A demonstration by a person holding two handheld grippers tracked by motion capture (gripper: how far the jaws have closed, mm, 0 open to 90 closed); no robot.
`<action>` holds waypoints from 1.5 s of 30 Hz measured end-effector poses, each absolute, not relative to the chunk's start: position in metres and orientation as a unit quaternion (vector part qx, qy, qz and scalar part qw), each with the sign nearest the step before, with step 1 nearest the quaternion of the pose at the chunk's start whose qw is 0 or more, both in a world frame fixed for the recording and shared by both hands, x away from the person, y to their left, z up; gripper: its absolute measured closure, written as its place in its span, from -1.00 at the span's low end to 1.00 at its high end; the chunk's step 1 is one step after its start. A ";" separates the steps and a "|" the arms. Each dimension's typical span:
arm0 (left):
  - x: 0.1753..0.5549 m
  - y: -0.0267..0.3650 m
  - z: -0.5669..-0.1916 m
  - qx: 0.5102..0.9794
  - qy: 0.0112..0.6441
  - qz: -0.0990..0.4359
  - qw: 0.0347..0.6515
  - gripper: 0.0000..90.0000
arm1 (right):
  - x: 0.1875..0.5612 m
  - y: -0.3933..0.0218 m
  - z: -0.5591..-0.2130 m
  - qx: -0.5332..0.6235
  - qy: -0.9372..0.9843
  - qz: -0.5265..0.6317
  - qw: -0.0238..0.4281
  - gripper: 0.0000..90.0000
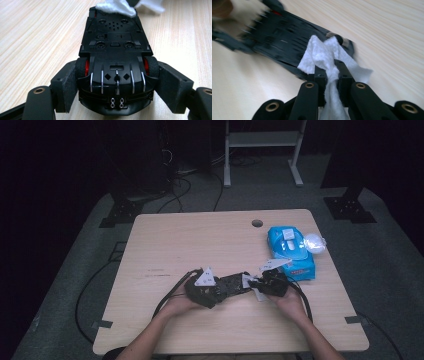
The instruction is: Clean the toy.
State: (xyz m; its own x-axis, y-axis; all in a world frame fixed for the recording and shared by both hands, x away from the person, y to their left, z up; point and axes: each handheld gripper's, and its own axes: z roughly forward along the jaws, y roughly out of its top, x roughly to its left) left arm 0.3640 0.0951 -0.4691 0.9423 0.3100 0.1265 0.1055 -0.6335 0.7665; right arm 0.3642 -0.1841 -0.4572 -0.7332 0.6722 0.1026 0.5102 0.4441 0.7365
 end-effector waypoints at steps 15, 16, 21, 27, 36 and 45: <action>0.364 0.095 -0.469 0.897 0.114 0.124 0.409 -0.45 | 0.368 -0.191 -0.457 0.367 0.838 0.393 0.096 0.80; 0.364 0.095 -0.470 0.896 0.114 0.122 0.410 -0.45 | 0.369 -0.192 -0.457 0.368 0.837 0.391 0.098 0.80; 0.363 0.094 -0.470 0.896 0.109 0.119 0.413 -0.45 | 0.372 -0.191 -0.457 0.375 0.833 0.395 0.094 0.80; 0.360 0.088 -0.472 0.899 0.092 0.102 0.415 -0.45 | 0.381 -0.173 -0.452 0.360 0.831 0.414 0.089 0.80; 0.361 0.089 -0.470 0.893 0.098 0.101 0.426 -0.45 | 0.388 -0.186 -0.458 0.379 0.825 0.408 0.093 0.80; 0.361 0.090 -0.470 0.894 0.099 0.104 0.424 -0.45 | 0.390 -0.189 -0.459 0.390 0.821 0.402 0.106 0.80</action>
State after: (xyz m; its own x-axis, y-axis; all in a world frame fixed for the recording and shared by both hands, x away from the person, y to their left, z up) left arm 0.3614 0.0898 -0.4699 0.9589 0.2649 0.1017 0.0889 -0.6207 0.7790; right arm 0.3902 -0.1887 -0.4590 -0.6727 0.7264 0.1408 0.5565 0.3714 0.7432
